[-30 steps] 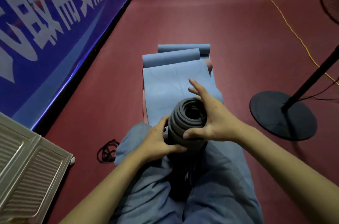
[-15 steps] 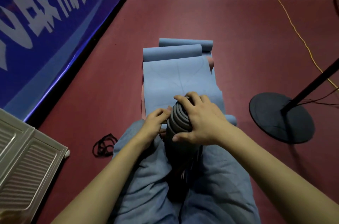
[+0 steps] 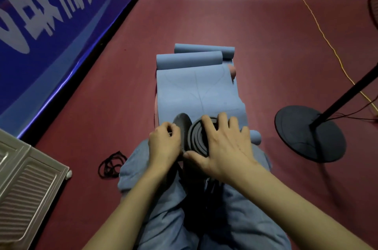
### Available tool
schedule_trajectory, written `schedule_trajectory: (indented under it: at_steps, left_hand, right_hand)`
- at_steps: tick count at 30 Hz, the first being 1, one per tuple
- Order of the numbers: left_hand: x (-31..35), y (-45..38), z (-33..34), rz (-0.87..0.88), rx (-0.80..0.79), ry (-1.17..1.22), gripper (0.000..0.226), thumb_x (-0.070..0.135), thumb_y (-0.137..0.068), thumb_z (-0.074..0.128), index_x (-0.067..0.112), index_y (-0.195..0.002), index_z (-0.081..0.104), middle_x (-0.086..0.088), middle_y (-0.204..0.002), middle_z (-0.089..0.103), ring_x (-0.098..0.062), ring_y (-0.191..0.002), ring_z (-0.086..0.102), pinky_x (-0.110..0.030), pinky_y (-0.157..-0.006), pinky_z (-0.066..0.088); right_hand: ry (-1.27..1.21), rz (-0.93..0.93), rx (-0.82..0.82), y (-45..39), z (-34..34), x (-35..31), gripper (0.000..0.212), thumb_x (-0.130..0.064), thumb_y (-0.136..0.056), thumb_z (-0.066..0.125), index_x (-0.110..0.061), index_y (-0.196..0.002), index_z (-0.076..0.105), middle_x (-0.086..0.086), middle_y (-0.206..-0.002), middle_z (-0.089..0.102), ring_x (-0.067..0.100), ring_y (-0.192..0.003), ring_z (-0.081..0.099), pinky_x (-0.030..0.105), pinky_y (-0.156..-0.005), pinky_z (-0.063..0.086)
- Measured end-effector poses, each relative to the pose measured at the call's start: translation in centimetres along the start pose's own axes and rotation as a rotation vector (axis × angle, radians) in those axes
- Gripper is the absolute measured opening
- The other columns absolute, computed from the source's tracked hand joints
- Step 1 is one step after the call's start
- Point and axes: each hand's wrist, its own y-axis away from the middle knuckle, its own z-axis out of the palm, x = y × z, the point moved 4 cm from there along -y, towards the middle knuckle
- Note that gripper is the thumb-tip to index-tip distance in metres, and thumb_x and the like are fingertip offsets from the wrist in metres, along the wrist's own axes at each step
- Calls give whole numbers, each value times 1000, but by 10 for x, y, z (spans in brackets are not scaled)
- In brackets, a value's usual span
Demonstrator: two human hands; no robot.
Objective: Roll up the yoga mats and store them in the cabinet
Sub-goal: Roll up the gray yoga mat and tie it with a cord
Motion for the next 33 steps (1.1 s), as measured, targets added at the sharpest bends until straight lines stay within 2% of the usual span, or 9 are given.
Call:
schedule_trajectory:
  at_steps: [3, 6, 10, 14, 18, 23, 27, 29, 33]
  left_hand:
    - [4, -1, 2, 24, -37, 18, 32, 23, -97, 55, 19, -65, 57, 3, -60, 60, -15, -58, 54, -34, -59, 39]
    - [7, -8, 0, 42, -81, -1, 21, 26, -95, 56, 20, -78, 67, 4, -69, 67, -16, -67, 63, -35, -66, 49]
    - [5, -14, 0, 58, -103, -13, 20, 28, -97, 55, 20, -82, 67, 5, -69, 67, -12, -66, 63, -33, -66, 48]
    - [-3, -17, 3, 20, -142, 100, 25, 32, -100, 56, 22, -78, 64, 10, -67, 64, 0, -63, 58, -22, -62, 40]
    - [-8, -24, 1, 21, -134, 168, 12, 30, -101, 58, 27, -94, 67, 14, -80, 68, 11, -75, 61, -8, -65, 42]
    - [-3, -38, 3, 55, -248, 175, 25, 28, -101, 60, 27, -79, 72, 12, -68, 69, -3, -62, 63, -19, -57, 49]
    - [-1, -61, -1, 69, -169, 101, 33, 24, -98, 62, 15, -67, 70, -1, -58, 64, -3, -50, 54, -28, -54, 49]
    - [-3, -74, 1, 35, -192, 144, 31, 27, -97, 65, 13, -70, 74, -2, -62, 69, -9, -58, 61, -35, -63, 57]
    - [4, -66, 22, 3, -513, 181, 20, 26, -99, 66, 19, -88, 81, 8, -83, 79, -7, -83, 73, -33, -84, 56]
  right_hand:
    - [-54, -3, 5, -12, 22, -1, 103, -89, -77, 36, -20, -152, 25, 7, -139, 38, 30, -124, 36, 48, -99, 37]
    - [-99, 15, 0, -23, 34, 0, 110, -86, -74, 24, -13, -157, 25, 12, -154, 32, 36, -146, 22, 55, -118, 23]
    - [-111, -1, 8, -30, 35, -5, 108, -83, -74, 26, -13, -156, 25, 11, -152, 32, 33, -143, 24, 50, -108, 34]
    - [-167, -71, -42, -35, 33, 0, 112, -89, -72, 26, -18, -159, 17, 9, -159, 19, 30, -147, 16, 50, -112, 31]
    - [-471, -112, -47, -47, 23, 17, 104, -87, -76, 31, -30, -161, 14, -1, -168, 2, 23, -152, 13, 49, -118, 27]
    - [-447, -35, -128, -70, 39, 35, 66, -51, -101, 48, -18, -155, 29, 7, -152, 42, 31, -134, 47, 46, -108, 41]
    - [-492, -73, -160, -77, 37, 35, 47, -16, -89, 54, -22, -135, 45, 5, -129, 58, 30, -113, 58, 45, -93, 48]
    - [-534, -119, -166, -76, 38, 30, 47, -17, -85, 53, -23, -131, 48, 3, -126, 59, 30, -111, 58, 47, -93, 48]
    - [-613, -142, -110, -57, 54, 16, 48, -29, -84, 47, -34, -131, 41, -7, -127, 53, 23, -113, 52, 49, -98, 45]
